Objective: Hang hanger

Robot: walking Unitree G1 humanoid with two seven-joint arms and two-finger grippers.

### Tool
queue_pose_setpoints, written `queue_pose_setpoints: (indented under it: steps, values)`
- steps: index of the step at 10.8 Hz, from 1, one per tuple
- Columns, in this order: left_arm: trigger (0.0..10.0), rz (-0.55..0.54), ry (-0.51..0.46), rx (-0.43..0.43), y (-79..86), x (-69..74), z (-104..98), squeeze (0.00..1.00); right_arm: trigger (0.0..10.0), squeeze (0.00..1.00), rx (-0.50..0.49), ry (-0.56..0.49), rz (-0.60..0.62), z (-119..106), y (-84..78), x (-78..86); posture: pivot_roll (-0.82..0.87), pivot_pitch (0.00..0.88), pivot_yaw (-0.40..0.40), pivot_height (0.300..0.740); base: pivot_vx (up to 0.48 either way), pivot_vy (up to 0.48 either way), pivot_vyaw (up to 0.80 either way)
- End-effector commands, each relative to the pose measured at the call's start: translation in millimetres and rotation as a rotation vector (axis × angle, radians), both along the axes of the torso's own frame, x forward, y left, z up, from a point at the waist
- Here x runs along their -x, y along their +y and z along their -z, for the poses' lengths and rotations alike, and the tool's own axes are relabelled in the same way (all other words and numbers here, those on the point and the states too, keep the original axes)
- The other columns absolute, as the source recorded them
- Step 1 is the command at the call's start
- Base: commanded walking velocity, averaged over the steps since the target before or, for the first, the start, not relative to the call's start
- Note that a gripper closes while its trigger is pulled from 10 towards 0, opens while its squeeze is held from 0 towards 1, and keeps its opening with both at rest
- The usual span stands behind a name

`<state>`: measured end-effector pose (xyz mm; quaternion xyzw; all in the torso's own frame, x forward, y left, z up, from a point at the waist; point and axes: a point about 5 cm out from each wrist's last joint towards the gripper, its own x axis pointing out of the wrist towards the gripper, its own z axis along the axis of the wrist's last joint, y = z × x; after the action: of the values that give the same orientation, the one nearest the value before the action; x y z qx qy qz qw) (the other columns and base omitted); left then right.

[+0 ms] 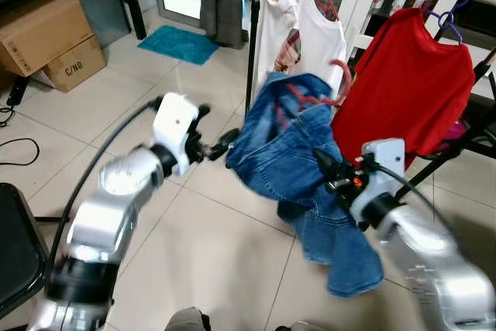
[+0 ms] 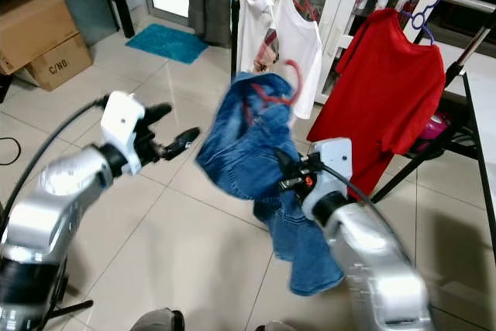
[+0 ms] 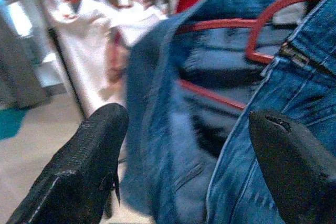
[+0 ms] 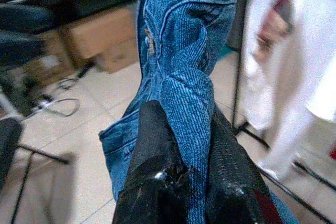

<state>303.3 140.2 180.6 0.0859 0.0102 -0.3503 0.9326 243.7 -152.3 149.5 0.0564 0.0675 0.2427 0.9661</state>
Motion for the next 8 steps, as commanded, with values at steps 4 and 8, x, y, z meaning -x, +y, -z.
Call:
queue_pose_setpoints:
  steps: [4, 8]
  values:
    - [10.0, 0.132, -0.021, -0.078, -9.0, -16.6, -9, 0.0, 0.0, 0.0, -0.034, -0.135, -0.156, -33, -4.2, 0.9, 0.04, 0.035, -0.018, 0.74, 0.0, 0.0, 0.0]
    - [10.0, 0.045, -0.215, -0.011, -11.9, -26.5, -29, 0.0, 0.0, 0.0, -0.058, -0.134, -0.18, -33, -6.7, 5.1, 0.04, 0.037, -0.013, 0.74, 0.0, 0.0, 0.0]
